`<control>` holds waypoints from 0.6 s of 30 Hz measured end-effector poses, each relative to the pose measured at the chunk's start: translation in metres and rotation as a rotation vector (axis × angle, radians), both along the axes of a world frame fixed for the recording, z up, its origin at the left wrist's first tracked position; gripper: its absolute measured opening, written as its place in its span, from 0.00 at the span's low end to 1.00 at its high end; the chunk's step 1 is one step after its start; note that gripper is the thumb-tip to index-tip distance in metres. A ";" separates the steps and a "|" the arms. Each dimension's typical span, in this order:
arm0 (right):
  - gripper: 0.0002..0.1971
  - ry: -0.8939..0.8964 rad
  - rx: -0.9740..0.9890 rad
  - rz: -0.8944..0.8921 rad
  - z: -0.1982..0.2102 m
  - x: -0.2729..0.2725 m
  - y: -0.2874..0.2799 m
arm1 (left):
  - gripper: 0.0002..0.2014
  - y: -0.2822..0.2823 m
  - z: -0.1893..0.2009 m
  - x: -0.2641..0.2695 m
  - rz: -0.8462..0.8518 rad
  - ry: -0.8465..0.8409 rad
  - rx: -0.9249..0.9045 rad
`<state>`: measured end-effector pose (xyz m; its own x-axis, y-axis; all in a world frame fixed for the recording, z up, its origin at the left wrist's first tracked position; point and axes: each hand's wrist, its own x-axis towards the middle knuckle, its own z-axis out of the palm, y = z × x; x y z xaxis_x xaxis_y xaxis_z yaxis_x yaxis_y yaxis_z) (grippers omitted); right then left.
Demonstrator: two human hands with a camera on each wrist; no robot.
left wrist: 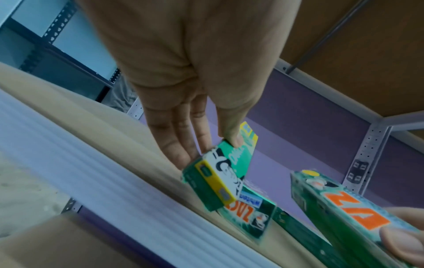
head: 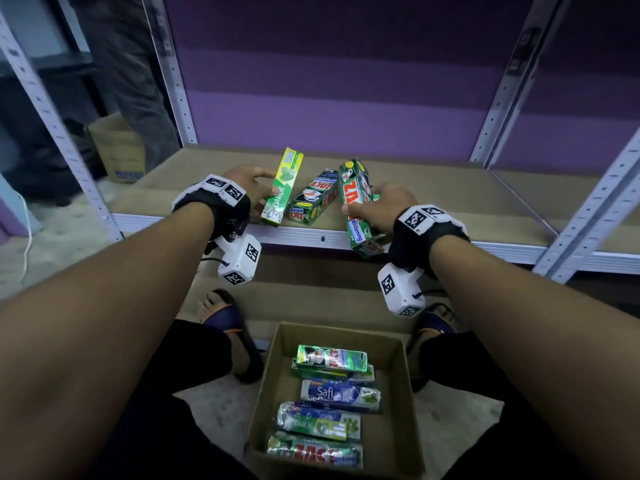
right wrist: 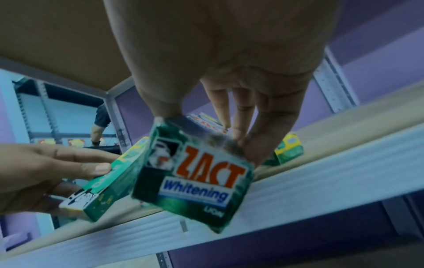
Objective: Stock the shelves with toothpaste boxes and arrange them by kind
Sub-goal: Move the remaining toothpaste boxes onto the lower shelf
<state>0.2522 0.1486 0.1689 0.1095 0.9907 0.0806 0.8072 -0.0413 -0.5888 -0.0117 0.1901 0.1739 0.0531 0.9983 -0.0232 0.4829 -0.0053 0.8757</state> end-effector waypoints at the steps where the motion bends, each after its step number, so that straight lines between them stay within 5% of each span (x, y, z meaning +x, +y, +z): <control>1: 0.23 -0.061 -0.005 0.014 0.003 -0.002 0.007 | 0.17 0.006 0.001 -0.003 -0.001 0.031 0.004; 7: 0.17 -0.377 -0.028 0.013 0.003 -0.014 0.037 | 0.16 0.040 -0.004 -0.009 0.002 0.224 0.044; 18: 0.17 -0.458 0.011 -0.053 -0.013 -0.028 0.087 | 0.11 0.090 -0.027 -0.010 -0.022 0.320 0.058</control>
<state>0.2242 0.2354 0.1560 0.1102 0.9836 0.1424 0.9814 -0.0850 -0.1723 -0.0219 0.2802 0.1473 0.0734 0.9972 0.0146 0.7330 -0.0639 0.6772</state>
